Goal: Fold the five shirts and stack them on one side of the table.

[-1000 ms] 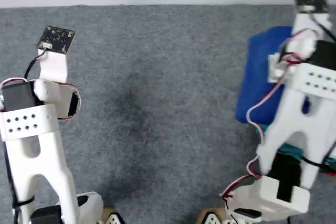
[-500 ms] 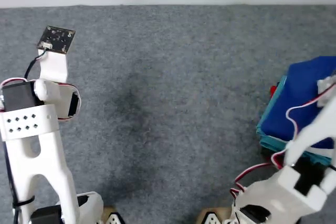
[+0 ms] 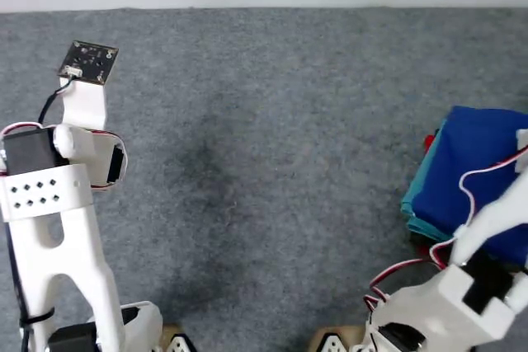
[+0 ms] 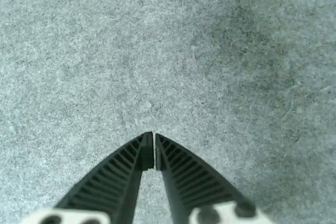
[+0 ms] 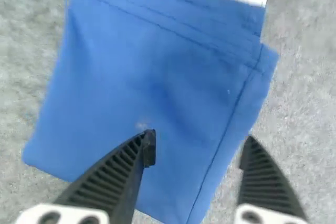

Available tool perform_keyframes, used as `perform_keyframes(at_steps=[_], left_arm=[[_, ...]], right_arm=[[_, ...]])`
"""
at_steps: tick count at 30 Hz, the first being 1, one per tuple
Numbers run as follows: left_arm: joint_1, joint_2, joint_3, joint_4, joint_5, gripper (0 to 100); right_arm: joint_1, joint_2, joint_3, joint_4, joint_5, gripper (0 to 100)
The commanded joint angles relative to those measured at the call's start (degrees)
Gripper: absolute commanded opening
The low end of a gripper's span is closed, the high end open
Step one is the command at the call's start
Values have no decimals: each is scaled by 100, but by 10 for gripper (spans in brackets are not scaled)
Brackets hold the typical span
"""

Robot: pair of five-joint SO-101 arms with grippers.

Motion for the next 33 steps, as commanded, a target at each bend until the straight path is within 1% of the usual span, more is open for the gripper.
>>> perform_keyframes(at_steps=[1, 2, 4, 6, 8, 13, 16, 18, 20, 23, 29, 33], left_arm=[[26, -220, -22, 105, -26, 14], [18, -220, -22, 105, -26, 14], [0, -220, -22, 105, -26, 14], [-9, -220, -22, 105, -35, 14], [-9, -220, -22, 105, -26, 14], [-9, -220, -22, 105, -18, 14], [-9, -220, -22, 105, -18, 14], [-9, -220, -22, 105, -18, 14], [-9, -220, -22, 105, -18, 14], [-18, -220, -22, 114, -18, 14], [-9, -220, -22, 114, -18, 14], [-9, -220, -22, 114, -18, 14]], right_arm=[[-136, -330, -273, 48, 70, 23], [-119, -321, -264, -84, 70, 1], [40, -268, -176, -338, 79, 32], [189, -84, -70, -848, 88, 10], [356, 233, 79, -1437, 88, 9], [716, 1552, 299, -2879, 97, 9], [778, 2404, 299, -3486, 97, 9], [778, 2738, 158, -3662, 97, 9], [778, 2738, -202, -3415, 88, 9], [734, 2492, -923, -2651, 44, 9], [356, 1877, -1890, -1165, 44, 9], [4, 1499, -2136, -409, 44, 9]])
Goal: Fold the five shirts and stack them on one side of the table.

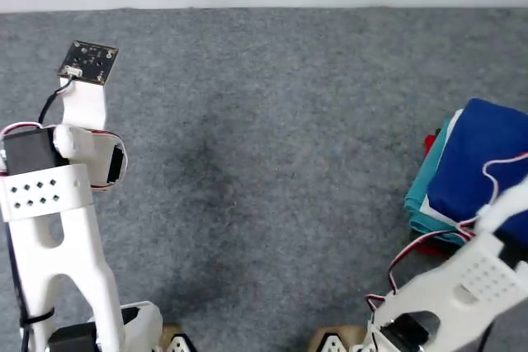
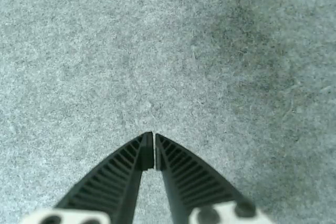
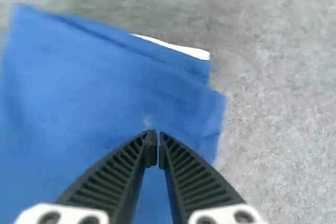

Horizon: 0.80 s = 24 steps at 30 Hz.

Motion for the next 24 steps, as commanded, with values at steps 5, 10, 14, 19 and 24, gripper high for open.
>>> perform_keyframes(at_steps=[5, 10, 14, 19, 24], left_arm=[[0, -220, -22, 114, -35, 14], [18, -220, -22, 114, -35, 14], [35, -220, -22, 114, -18, 14], [35, -273, -40, 114, -9, 14], [114, -1046, -40, 97, -9, 15]], right_arm=[[-629, -444, -202, 505, -9, 9], [-646, 585, 325, -418, -9, 9], [-716, 1156, 97, -646, -9, 9], [-927, 655, -1081, 593, -9, 9], [-1051, -75, -1398, 1095, -413, 9]])
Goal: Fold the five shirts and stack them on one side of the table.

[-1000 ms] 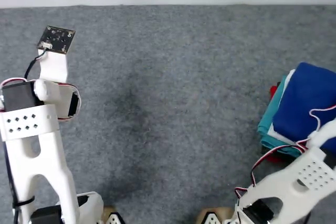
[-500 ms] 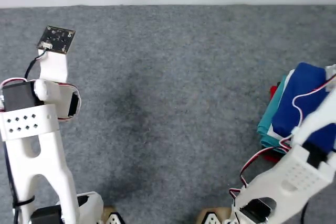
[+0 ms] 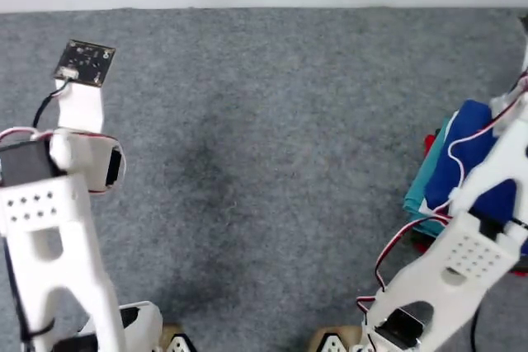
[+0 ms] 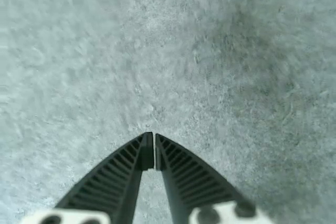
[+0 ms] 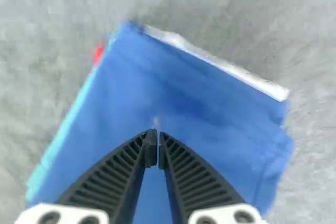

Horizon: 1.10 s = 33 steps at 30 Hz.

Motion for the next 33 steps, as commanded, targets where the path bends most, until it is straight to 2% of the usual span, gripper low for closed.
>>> perform_keyframes(at_steps=[1, 3, 6, 9, 17, 24, 28, 33], left_arm=[[158, -774, -31, 97, -9, 15], [264, -1099, -22, 97, 53, 15], [343, -1468, -22, 97, 607, 15], [343, -1565, -22, 105, 1160, 15], [352, -1591, 101, 97, 2075, 14], [352, -1618, 549, -114, 2321, 13], [501, -2400, 1464, -651, 2286, 13], [897, -4316, 3284, -1653, 2286, 13]], right_arm=[[-57, -936, -185, 251, -563, 9], [-84, -1385, 149, 251, -853, 9], [-259, -2202, 1037, 251, -941, 9], [-470, -3204, 2321, 251, -958, 9], [-1235, -5982, 5767, 145, -1055, 9], [-1332, -8154, 8369, -1033, -2435, 9], [-1358, -9191, 9793, -1763, -2708, 9], [-1358, -10193, 11253, -2519, -2699, 9]])
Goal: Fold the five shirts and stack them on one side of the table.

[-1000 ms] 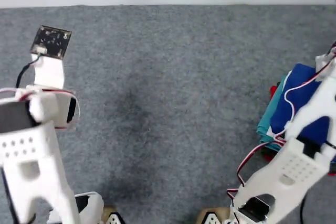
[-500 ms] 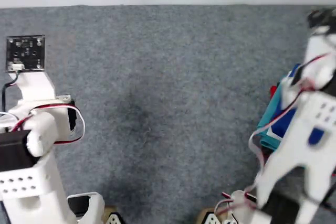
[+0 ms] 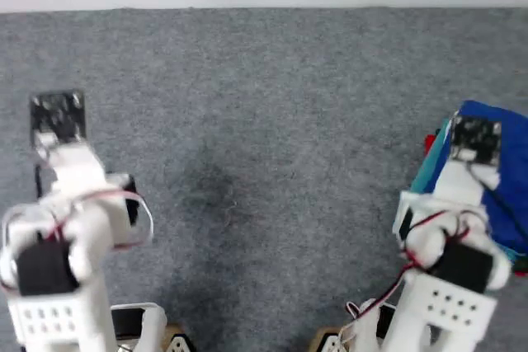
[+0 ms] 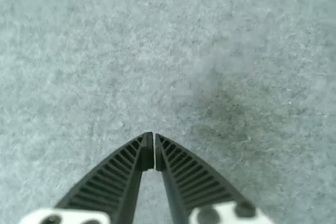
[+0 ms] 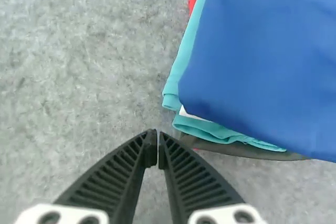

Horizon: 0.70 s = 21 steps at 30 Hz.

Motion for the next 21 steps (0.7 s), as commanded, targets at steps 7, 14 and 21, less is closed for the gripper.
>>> perform_keyframes(at_steps=[7, 14, 21], left_arm=[[-53, -2892, 3090, -1705, -105, 13], [-35, -4097, 4673, -1934, -176, 13], [-62, -4352, 5613, -1952, -176, 13]], right_arm=[[-66, -1508, 2127, -1147, -70, 9], [-549, -2668, 3640, -1297, -79, 9], [-1138, -4075, 4738, -1262, -79, 9]])
